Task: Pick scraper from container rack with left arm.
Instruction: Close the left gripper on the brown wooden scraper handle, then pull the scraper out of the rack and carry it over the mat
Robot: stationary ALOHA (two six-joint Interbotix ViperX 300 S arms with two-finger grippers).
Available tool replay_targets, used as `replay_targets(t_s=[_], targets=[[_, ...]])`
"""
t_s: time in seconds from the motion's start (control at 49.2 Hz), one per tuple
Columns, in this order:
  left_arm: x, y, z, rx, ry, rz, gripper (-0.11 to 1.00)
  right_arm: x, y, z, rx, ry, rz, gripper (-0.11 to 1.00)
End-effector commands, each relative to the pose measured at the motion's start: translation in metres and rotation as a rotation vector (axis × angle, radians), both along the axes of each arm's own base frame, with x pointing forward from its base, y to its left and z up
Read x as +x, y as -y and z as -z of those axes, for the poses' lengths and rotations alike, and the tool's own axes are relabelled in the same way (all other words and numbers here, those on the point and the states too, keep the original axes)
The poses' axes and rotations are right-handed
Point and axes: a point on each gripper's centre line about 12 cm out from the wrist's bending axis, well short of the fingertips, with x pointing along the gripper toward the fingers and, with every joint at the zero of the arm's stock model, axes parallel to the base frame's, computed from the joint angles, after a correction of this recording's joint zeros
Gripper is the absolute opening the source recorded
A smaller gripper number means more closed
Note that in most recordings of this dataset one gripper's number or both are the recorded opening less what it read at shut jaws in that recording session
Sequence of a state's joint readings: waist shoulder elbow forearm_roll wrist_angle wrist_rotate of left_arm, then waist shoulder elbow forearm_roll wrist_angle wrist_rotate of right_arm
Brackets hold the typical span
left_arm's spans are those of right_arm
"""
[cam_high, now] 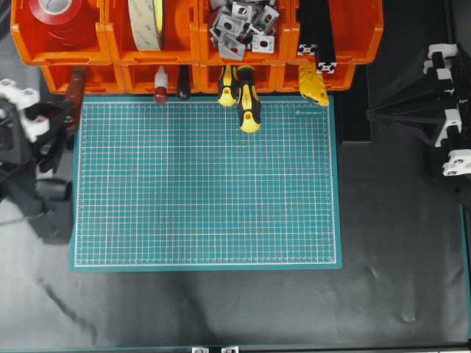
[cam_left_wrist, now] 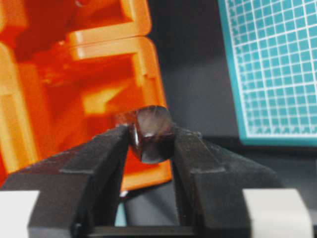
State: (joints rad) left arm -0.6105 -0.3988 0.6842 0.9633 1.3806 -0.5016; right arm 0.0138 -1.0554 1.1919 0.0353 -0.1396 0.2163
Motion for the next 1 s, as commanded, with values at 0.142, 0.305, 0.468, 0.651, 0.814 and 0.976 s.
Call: replay_targets(t_s=[0.142,0.305,0.468,0.651,0.814,0.976], targets=[[-0.009,0.029,-0.056,-0.043,0.097,0.013,0.21,0.0,0.0,-0.003,0.002,0.009,0.0,0.01],[-0.009,0.054,-0.089,-0.109,0.161,0.1,0.21,-0.001,0.0,-0.001,0.002,0.006,0.0,0.01],[0.003,0.085,-0.098,-0.127,0.169,0.219,0.21,-0.001,0.0,-0.002,0.003,0.012,0.002,0.01],[0.033,0.114,-0.087,-0.096,0.138,0.342,0.21,-0.003,0.0,-0.005,0.006,0.02,0.002,0.01],[0.065,0.121,-0.063,-0.046,0.082,0.418,0.21,-0.005,0.0,-0.009,0.008,0.034,0.002,0.01],[0.097,0.118,-0.035,-0.01,0.033,0.531,0.21,-0.006,0.0,-0.01,0.049,0.036,0.009,0.01]])
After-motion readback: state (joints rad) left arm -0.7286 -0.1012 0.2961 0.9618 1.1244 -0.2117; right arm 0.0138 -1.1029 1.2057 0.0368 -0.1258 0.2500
